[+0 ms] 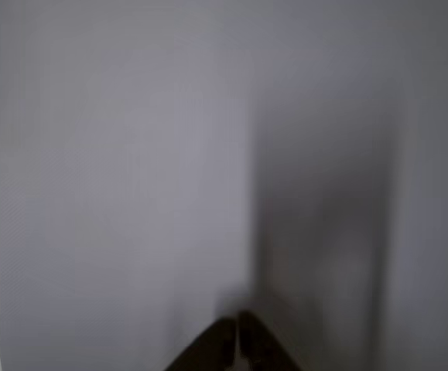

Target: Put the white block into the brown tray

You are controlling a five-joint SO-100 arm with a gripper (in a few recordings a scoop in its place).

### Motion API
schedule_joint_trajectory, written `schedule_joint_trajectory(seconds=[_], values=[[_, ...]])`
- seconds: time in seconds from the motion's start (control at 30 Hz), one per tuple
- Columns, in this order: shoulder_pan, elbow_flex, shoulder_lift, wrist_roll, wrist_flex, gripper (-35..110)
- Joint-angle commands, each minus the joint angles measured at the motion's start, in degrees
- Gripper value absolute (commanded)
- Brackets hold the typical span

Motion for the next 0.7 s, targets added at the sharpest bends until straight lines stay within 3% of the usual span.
schedule_joint_trajectory(seconds=[0.0, 0.67], values=[[-2.37, 4.04, 8.17, 2.02, -1.76, 0], [-2.64, 16.08, 35.60, 0.09, 7.56, 0]])
